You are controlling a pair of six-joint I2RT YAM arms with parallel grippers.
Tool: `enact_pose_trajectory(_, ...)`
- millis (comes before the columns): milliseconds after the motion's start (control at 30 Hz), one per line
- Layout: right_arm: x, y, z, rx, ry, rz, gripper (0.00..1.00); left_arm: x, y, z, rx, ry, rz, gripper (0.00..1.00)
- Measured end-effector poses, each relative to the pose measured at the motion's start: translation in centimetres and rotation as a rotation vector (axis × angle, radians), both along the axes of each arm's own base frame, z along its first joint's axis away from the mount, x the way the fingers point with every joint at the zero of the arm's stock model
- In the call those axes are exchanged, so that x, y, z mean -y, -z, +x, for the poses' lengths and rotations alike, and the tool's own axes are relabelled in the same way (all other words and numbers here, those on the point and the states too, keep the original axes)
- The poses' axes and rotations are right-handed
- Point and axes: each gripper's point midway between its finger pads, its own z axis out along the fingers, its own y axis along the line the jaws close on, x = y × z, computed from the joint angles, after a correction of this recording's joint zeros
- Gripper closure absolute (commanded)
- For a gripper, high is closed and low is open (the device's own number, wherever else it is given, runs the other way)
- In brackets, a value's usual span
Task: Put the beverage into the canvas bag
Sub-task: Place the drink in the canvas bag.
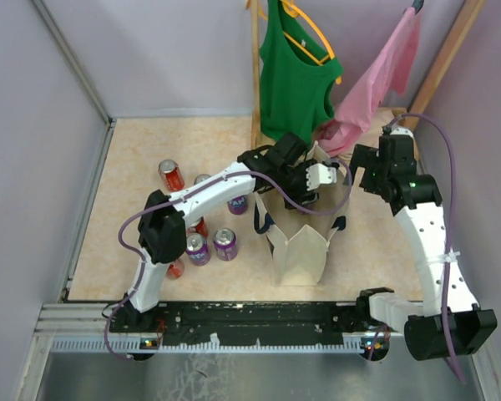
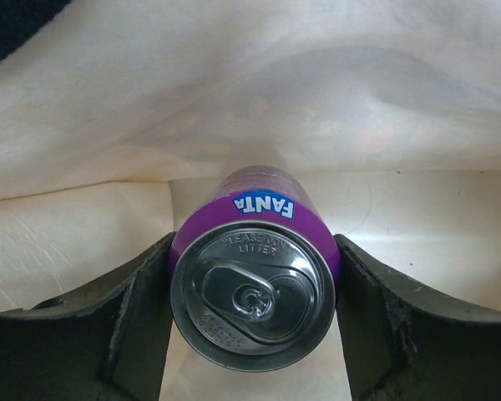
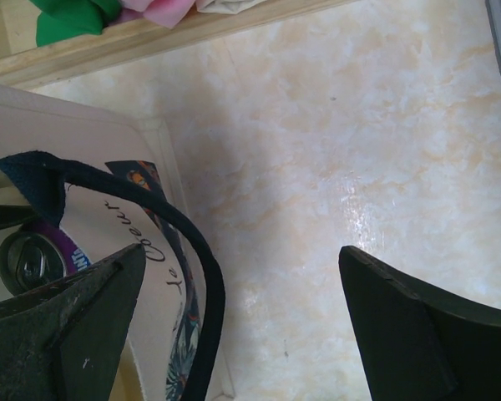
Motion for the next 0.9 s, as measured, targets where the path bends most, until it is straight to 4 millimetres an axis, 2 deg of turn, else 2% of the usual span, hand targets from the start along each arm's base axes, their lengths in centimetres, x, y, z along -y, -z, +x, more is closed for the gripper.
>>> enact_pose_trajectory(200, 0.1, 0.7, 0.3, -0.028, -0.016, -0.015, 0.01, 0.0, 0.9, 0.3, -0.024, -0.043, 0.010, 1.00)
enact_pose_trajectory(467, 0.1, 1.2, 0.4, -0.048, -0.018, -0.018, 0.01, -0.5, 3.6, -0.2, -0.080, -0.071, 0.053, 1.00)
enact_pose_trajectory(667, 0.2, 1.3, 0.3, -0.054, -0.016, -0.018, 0.01, -0.4, 5.3, 0.2, -0.091, -0.091, 0.074, 1.00)
enact_pose_trajectory(900, 0.2, 1.4, 0.2, -0.062, -0.015, -0.018, 0.01, -0.1, 6.1, 0.6, -0.100, -0.121, 0.071, 1.00)
